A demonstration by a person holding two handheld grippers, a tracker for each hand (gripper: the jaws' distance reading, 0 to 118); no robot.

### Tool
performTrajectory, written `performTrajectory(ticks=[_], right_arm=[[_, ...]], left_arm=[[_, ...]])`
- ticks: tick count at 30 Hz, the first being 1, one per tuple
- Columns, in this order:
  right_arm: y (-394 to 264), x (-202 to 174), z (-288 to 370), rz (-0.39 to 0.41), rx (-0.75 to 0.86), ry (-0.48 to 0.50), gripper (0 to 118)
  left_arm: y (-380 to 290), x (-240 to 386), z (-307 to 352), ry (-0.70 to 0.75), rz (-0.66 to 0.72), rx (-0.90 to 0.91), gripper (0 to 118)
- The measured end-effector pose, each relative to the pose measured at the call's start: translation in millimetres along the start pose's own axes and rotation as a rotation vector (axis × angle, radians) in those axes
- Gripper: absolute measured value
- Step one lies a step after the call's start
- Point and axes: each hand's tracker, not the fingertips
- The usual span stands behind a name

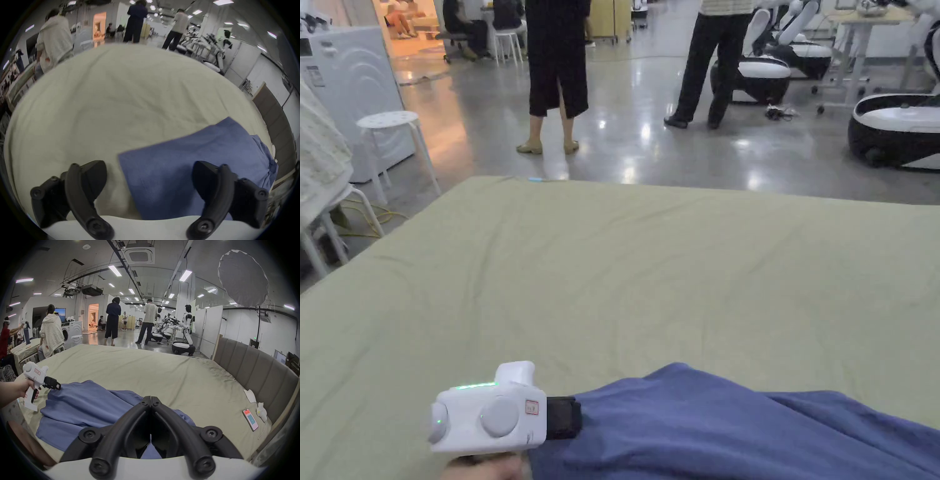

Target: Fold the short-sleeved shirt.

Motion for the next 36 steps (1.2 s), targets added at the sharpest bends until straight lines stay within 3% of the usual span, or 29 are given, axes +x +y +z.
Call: performTrajectory(ticks=[1, 2, 4, 5, 6, 7, 8, 11, 13, 18, 19, 20, 21, 22, 23, 25, 27, 29, 30, 31, 32, 33, 35, 36], right_arm=[[-1.4, 1.9, -0.9, -0.002, -0.005, -0.004, 0], [-3.6, 3.7, -1.5, -0.003, -0.008, -0.011, 0], [-8.4, 7.9, -3.5, -0.014, -0.02, -0.018, 0], [-12.7, 11.5, -6.0, -0.027, -0.027, -0.022, 0], [-16.5, 14.8, -8.2, -0.045, -0.035, -0.025, 0], [-19.7, 17.7, -10.1, -0.062, -0.043, -0.027, 0], [-22.4, 20.2, -11.6, -0.067, -0.05, -0.03, 0], [-31.8, 27.8, -13.0, -0.065, -0.068, -0.052, 0], [-40.7, 36.9, -12.8, -0.074, -0.08, -0.06, 0], [-75.2, 76.5, -23.5, -0.167, -0.174, -0.134, 3], [-81.2, 86.4, -28.2, -0.182, -0.187, -0.162, 21], [-86.1, 95.7, -34.7, -0.205, -0.194, -0.184, 55], [-88.4, 102.8, -41.6, -0.233, -0.215, -0.183, 107], [-91.7, 110.8, -50.0, -0.274, -0.241, -0.174, 118], [-90.6, 116.8, -55.1, -0.304, -0.199, -0.139, 117], [-101.2, 129.7, -85.9, -0.341, -0.27, -0.114, 117], [-112.9, 134.6, -117.4, -0.295, -0.354, -0.131, 116], [-126.3, 132.2, -143.4, -0.267, -0.491, -0.141, 103], [-133.7, 129.4, -150.5, -0.289, -0.54, -0.111, 88], [-141.1, 126.1, -154.8, -0.317, -0.571, -0.072, 89], [-138.0, 121.1, -150.4, -0.279, -0.504, -0.145, 89], [-126.1, 114.3, -140.7, -0.263, -0.494, -0.138, 78], [-121.6, 108.9, -137.9, -0.306, -0.493, -0.097, 49], [-120.7, 103.2, -135.8, -0.297, -0.491, -0.098, 18]], left_arm=[[-5.6, 8.4, -2.5, 0.036, -0.01, -0.011, 103], [-9.0, 19.5, 2.4, 0.102, -0.107, 0.063, 97], [-17.0, 35.0, 5.0, 0.123, -0.198, 0.082, 65], [-21.8, 42.6, 9.0, 0.113, -0.229, 0.107, 46], [-25.2, 49.7, 11.7, 0.086, -0.271, 0.103, 18], [-28.9, 56.7, 15.2, 0.085, -0.318, 0.102, 4], [-30.7, 61.5, 17.9, 0.134, -0.359, 0.109, 3], [-25.9, 52.0, 43.3, -0.052, -0.241, 0.181, 2], [-24.6, 52.8, 66.9, -0.078, -0.218, 0.266, 2], [-13.2, 42.1, 114.5, -0.184, -0.184, 0.393, 2], [-12.7, 52.1, 131.5, -0.198, -0.169, 0.401, 2], [-11.2, 50.9, 136.9, -0.21, -0.154, 0.407, 2], [-9.7, 49.5, 139.4, -0.204, -0.154, 0.406, 2], [-8.3, 48.9, 140.5, -0.2, -0.159, 0.406, 2], [-7.5, 47.8, 137.6, -0.193, -0.166, 0.41, 2], [-6.2, 46.6, 136.5, -0.185, -0.175, 0.409, 2], [-4.9, 45.8, 134.7, -0.179, -0.168, 0.401, 2], [-5.5, 45.0, 133.8, -0.184, -0.147, 0.389, 2], [-6.0, 45.0, 133.9, -0.185, -0.143, 0.384, 2], [-4.7, 44.1, 132.7, -0.185, -0.143, 0.381, 2], [-5.6, 44.4, 132.5, -0.183, -0.146, 0.375, 2], [-6.7, 45.1, 132.5, -0.182, -0.151, 0.371, 2], [-9.5, 47.9, 133.4, -0.183, -0.162, 0.361, 2], [-10.6, 49.5, 134.1, -0.184, -0.166, 0.358, 2]])
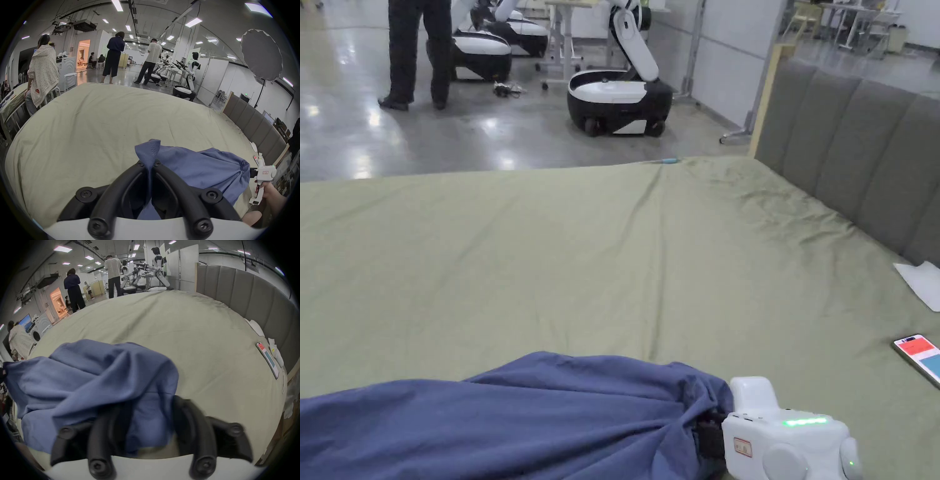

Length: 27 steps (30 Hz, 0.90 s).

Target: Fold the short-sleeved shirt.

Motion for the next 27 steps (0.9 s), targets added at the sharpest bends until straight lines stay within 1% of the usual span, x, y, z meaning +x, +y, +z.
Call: performTrajectory(ticks=[1, 2, 4, 6, 7, 9, 10, 12, 13, 16, 17, 19, 20, 22, 25, 27], right_arm=[[-0.5, -8.3, 3.3, 0.04, 0.005, 0.058, 4], [-2.5, -15.1, 3.7, 0.063, -0.009, 0.109, 4], [-5.1, -29.3, 8.2, 0.093, -0.014, 0.094, 4], [-5.1, -30.6, 14.2, 0.118, 0.009, 0.104, 4], [-3.1, -30.0, 21.5, 0.125, 0.042, 0.118, 4], [7.5, -27.9, 44.3, 0.137, 0.164, 0.097, 4], [19.0, -25.4, 57.9, 0.112, 0.198, 0.081, 4], [39.6, -18.3, 82.8, 0.05, 0.264, 0.109, 4], [51.6, -10.4, 94.1, 0.027, 0.314, 0.09, 4], [82.1, 4.5, 142.6, -0.027, 0.401, 0.144, 4], [93.0, 8.4, 160.5, -0.036, 0.422, 0.125, 4], [105.8, 13.7, 193.6, -0.013, 0.476, 0.168, 4], [110.6, 14.6, 210.5, -0.01, 0.514, 0.16, 4], [121.6, 15.0, 244.4, -0.004, 0.573, 0.18, 4], [134.4, 14.3, 293.7, -0.028, 0.651, 0.195, 4], [144.0, 14.9, 320.4, -0.026, 0.682, 0.184, 4]], left_arm=[[-0.4, 2.0, 1.4, -0.005, -0.001, 0.001, 2], [-0.1, 3.9, 3.0, -0.011, -0.002, 0.003, 2], [2.1, 8.8, 6.3, -0.016, -0.007, 0.01, 2], [6.8, 9.0, 13.7, -0.015, -0.017, 0.028, 2], [9.4, 8.9, 15.9, -0.012, -0.02, 0.031, 2], [16.7, 10.6, 22.2, 0.023, -0.048, 0.038, 2], [22.3, 11.3, 28.1, 0.04, -0.067, 0.054, 2], [36.6, 10.8, 44.8, 0.026, -0.057, 0.087, 2], [45.5, 9.8, 53.9, 0.021, -0.048, 0.113, 2], [75.3, 0.1, 82.5, 0.028, -0.028, 0.192, 2], [85.6, -2.8, 93.6, 0.017, -0.019, 0.207, 2], [105.3, -7.0, 116.9, 0.035, -0.013, 0.259, 2], [115.1, -9.6, 128.2, 0.044, -0.015, 0.283, 2], [133.7, -17.0, 151.5, 0.054, 0.013, 0.335, 2], [158.4, -32.1, 178.8, 0.063, 0.058, 0.388, 2], [171.1, -40.7, 194.5, 0.097, 0.052, 0.425, 2]])
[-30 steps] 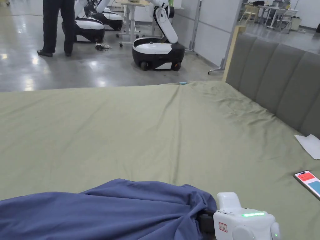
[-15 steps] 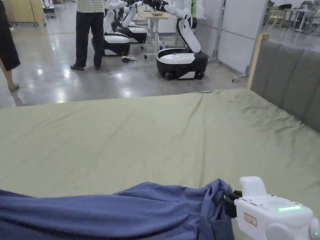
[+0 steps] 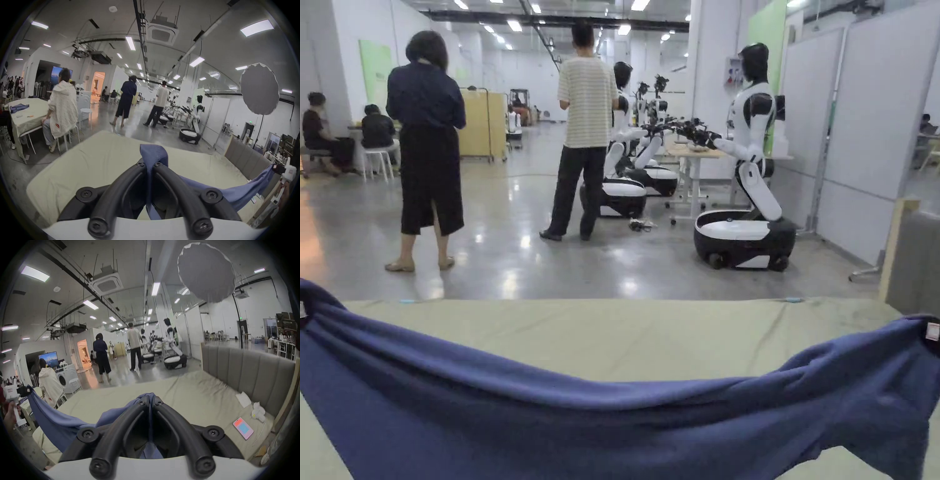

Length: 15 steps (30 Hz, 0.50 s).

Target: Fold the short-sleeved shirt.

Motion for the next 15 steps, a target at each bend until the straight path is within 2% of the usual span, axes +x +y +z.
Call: performTrajectory(ticks=[5, 9, 15], right_arm=[[46.3, -0.2, 14.6, 0.032, 0.062, -0.039, 4], [71.3, -10.4, 14.7, 0.088, 0.103, -0.047, 4], [100.7, -24.4, -35.9, 0.157, 0.107, -0.073, 4]], left_arm=[[31.1, -10.3, 14.9, 0.032, 0.032, 0.056, 2], [44.7, -6.8, 13.8, 0.069, -0.004, 0.104, 2], [62.3, 16.3, -20.3, 0.106, -0.052, 0.1, 2]])
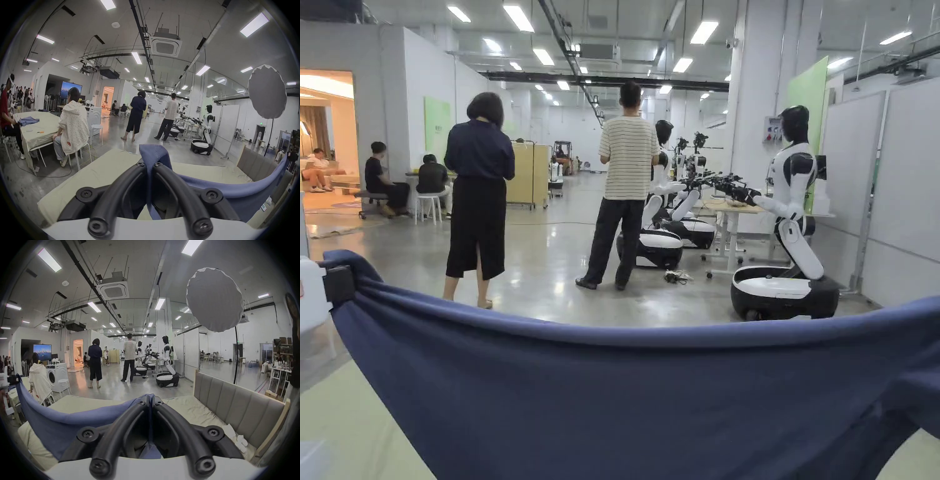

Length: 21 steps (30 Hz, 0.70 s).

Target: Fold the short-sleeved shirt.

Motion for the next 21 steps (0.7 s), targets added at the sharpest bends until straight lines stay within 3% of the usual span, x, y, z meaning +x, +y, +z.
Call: performTrajectory(ticks=[3, 6, 10, 12, 14, 17, 21], right_arm=[[14.5, -15.4, -37.1, 0.016, -0.004, -0.027, 4], [28.1, -28.0, -72.9, 0.047, 0.013, -0.052, 4], [40.0, -40.5, -119.1, 0.031, 0.016, -0.083, 4], [40.1, -29.8, -157.8, 0.075, 0.011, -0.118, 4], [43.0, -32.3, -175.6, 0.062, 0.023, -0.112, 4], [39.8, -34.4, -204.9, 0.034, 0.03, -0.116, 4], [3.7, -44.1, -239.4, 0.096, -0.035, -0.16, 4]], left_arm=[[8.5, 15.3, -35.9, 0.029, -0.092, 0.0, 2], [17.6, 26.1, -74.6, 0.043, -0.101, -0.002, 2], [32.0, 36.7, -124.9, 0.078, -0.096, 0.017, 2], [34.5, 44.3, -147.4, 0.091, -0.1, 0.018, 2], [33.2, 57.6, -159.6, 0.098, -0.111, 0.015, 2], [26.4, 72.5, -177.4, 0.101, -0.16, 0.027, 2], [-3.3, 86.1, -203.6, 0.11, -0.217, -0.005, 2]])
